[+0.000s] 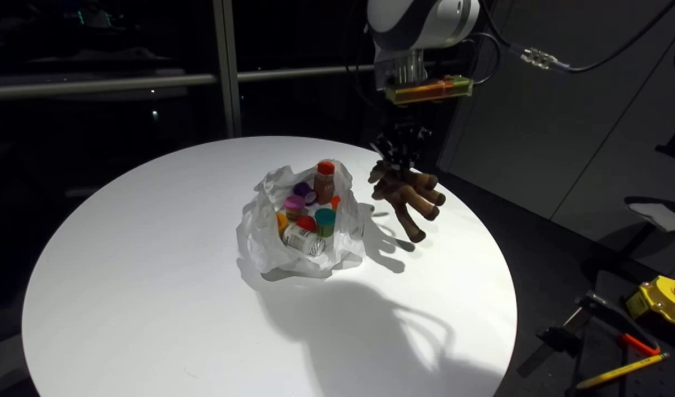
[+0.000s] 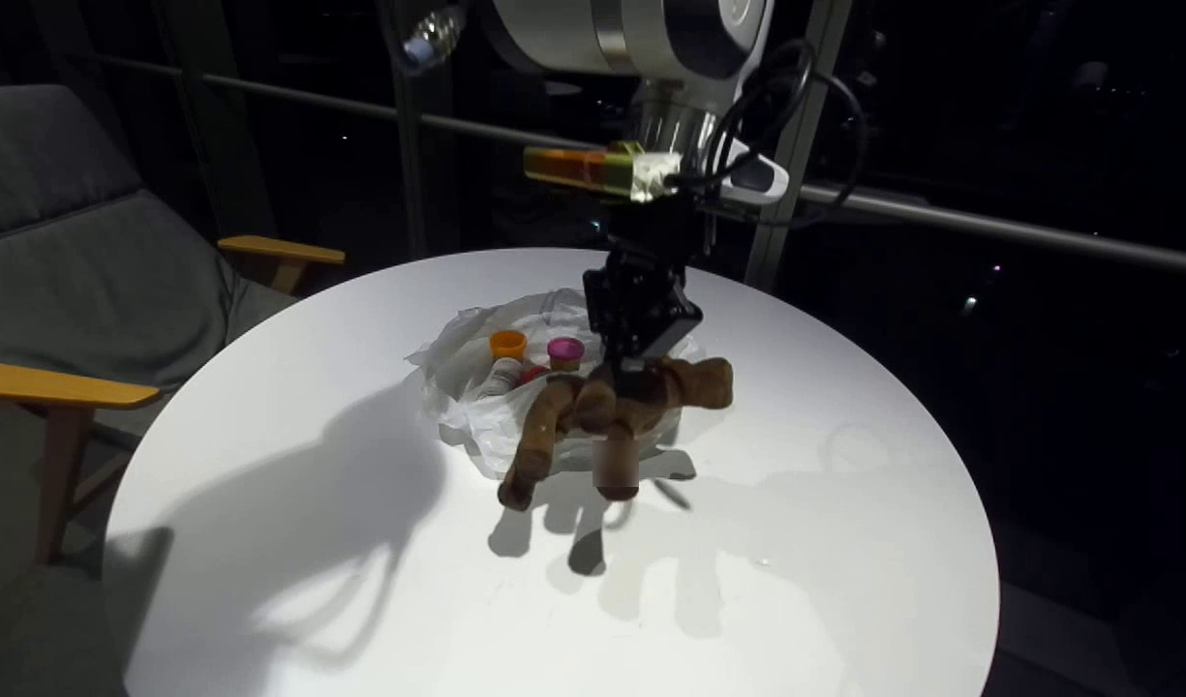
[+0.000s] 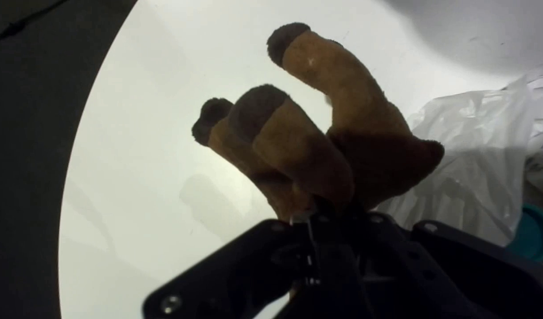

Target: Remove all the contents from the plastic bag and put them on the table.

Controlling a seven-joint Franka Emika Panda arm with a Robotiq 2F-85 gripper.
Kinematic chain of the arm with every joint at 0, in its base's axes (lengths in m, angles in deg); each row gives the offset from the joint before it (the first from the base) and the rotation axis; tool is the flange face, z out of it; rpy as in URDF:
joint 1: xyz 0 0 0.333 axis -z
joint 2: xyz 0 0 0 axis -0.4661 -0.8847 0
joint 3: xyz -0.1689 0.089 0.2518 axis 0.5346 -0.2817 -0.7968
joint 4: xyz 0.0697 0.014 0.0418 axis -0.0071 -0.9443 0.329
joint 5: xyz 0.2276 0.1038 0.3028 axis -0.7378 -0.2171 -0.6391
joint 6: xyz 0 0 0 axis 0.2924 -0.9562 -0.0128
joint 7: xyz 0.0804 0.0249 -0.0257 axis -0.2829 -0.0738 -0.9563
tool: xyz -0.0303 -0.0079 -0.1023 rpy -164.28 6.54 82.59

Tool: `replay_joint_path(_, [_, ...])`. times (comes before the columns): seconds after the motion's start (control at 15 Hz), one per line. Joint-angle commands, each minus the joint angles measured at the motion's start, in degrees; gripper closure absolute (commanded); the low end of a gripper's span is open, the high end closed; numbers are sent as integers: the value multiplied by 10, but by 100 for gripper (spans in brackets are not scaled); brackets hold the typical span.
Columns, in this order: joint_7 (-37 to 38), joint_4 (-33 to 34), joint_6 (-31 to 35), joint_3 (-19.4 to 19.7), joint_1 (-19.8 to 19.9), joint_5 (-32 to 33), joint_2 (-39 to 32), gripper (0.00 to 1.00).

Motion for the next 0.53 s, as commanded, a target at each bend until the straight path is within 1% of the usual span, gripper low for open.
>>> replay_joint_path(0.0, [17,10,69,15,-4,27,-58,98])
replay_joint_path(0.13, [37,18,107,31,-11,42,-86,97])
replay_joint_path(0.2, [47,14,120,41,-16,52,-90,67])
replay_joint_path(0.27, [56,14,126,48,-20,60,-95,65])
replay_joint_path(0.33, [68,3,117,59,-30,71,-80,59])
replay_joint_path(0.47, [85,-15,116,69,-44,84,-53,43])
